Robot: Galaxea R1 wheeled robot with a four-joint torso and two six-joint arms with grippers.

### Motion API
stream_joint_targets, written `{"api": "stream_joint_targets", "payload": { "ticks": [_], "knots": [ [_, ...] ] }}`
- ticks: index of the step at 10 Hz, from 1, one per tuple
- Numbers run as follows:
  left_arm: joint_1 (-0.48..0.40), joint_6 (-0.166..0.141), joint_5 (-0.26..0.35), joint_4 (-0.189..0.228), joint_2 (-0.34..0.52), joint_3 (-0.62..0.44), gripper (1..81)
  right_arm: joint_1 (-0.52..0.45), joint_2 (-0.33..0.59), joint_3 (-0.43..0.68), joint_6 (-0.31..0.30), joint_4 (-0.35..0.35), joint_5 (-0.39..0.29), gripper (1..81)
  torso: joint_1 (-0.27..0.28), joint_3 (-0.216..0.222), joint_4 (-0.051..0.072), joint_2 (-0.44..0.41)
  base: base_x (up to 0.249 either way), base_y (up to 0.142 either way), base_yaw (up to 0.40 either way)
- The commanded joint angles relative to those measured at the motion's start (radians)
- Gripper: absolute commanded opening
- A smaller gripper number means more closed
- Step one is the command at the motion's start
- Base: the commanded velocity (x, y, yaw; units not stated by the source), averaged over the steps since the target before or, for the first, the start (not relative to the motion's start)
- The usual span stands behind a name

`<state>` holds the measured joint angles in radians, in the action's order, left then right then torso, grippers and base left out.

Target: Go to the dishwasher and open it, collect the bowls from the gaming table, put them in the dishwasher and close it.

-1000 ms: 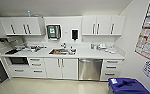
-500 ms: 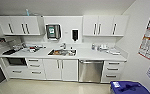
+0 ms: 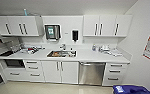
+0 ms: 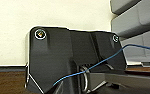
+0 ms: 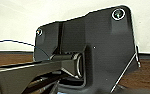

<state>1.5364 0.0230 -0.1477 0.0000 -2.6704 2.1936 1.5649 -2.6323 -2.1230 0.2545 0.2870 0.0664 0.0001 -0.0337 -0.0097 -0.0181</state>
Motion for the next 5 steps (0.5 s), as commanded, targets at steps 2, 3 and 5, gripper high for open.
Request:
{"api": "stream_joint_targets", "payload": {
  "ticks": [2, 3, 5],
  "knots": [
    [-0.043, 0.002, 0.049, 0.012, 0.021, -0.014, 81.1, -0.045, 0.021, 0.014, 0.005, 0.003, -0.063, 81.1, 0.0, 0.0, 0.0, 0.0, 0.18, 0.0, 0.0],
    [-0.043, 0.002, 0.049, 0.012, 0.021, -0.012, 81.1, -0.045, 0.022, 0.014, 0.005, 0.003, -0.063, 81.1, 0.0, 0.0, 0.0, 0.0, 0.179, 0.0, 0.0],
    [-0.043, 0.002, 0.048, 0.012, 0.021, -0.012, 81.1, -0.045, 0.021, 0.015, 0.005, 0.001, -0.063, 81.1, 0.0, 0.0, 0.0, 0.0, 0.179, 0.0, 0.0]
  ]
}}
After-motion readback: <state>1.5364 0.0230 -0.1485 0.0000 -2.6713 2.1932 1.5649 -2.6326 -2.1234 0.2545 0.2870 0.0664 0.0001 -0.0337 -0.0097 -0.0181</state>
